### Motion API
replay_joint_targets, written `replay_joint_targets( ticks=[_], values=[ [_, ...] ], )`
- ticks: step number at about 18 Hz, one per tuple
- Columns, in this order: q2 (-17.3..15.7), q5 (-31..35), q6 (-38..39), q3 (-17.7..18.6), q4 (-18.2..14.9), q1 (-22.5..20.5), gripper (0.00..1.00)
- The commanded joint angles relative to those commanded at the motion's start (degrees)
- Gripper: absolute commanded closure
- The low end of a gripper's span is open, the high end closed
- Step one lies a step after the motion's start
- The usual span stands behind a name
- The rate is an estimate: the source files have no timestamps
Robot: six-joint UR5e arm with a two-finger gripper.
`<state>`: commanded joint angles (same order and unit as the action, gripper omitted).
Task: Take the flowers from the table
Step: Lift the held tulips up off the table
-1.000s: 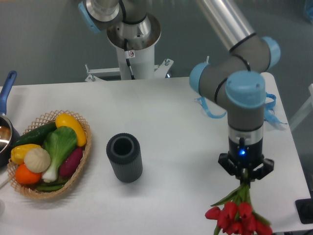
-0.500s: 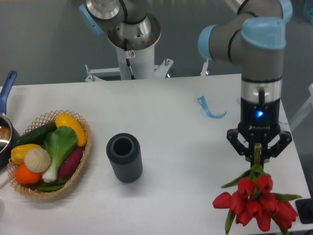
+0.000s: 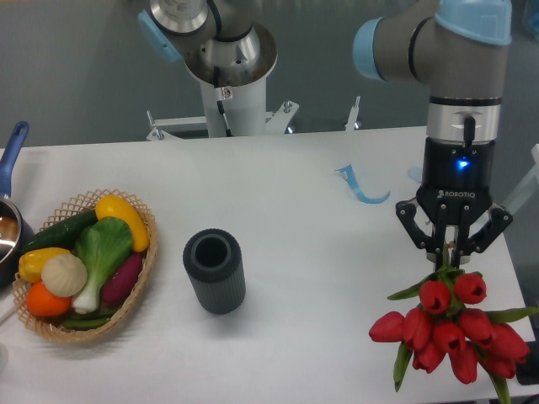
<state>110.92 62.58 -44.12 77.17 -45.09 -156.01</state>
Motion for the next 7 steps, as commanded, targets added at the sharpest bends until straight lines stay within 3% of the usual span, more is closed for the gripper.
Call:
replay_joint_targets(
  ticks=[7],
  values=[
    [0.00,0.00,0.79,0.26,0.00,0.09,0.76]
  ],
)
